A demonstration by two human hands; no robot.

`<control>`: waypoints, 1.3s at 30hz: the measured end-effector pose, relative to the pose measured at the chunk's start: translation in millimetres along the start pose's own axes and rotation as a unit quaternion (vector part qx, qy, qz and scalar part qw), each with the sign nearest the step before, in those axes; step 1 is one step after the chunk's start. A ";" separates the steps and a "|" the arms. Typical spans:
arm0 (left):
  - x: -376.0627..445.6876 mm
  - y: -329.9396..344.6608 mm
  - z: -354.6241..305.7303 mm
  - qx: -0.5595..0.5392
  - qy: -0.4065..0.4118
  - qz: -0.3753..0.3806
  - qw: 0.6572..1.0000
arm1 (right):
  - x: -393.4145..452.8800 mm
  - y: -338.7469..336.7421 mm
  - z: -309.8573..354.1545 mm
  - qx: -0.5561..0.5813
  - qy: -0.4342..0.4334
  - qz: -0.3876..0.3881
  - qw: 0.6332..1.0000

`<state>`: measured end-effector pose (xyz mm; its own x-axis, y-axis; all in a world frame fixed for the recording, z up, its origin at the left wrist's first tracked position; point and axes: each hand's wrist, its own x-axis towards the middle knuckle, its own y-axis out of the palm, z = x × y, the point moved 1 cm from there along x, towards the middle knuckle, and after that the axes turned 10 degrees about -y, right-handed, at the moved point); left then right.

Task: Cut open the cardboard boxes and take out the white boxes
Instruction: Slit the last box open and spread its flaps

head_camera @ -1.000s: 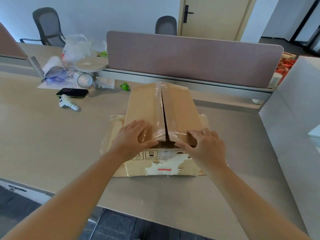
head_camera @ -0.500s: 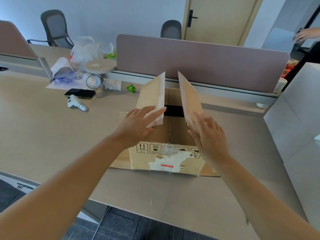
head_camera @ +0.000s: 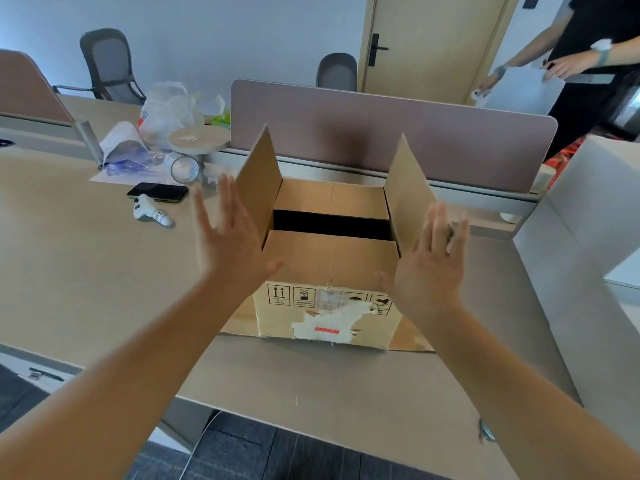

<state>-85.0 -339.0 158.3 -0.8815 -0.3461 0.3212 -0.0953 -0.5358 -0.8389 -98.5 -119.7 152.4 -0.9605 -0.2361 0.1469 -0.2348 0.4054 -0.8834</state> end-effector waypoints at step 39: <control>93.5 72.1 -49.8 -0.282 0.174 0.182 0.926 | 91.9 40.2 53.7 0.351 0.043 0.127 0.927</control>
<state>-197.4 -371.5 105.9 -0.9889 -0.1023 -0.1076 0.0986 0.0894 -0.9911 -188.2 -172.6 106.5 -0.9868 -0.1287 -0.0982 0.1274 -0.2431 -0.9616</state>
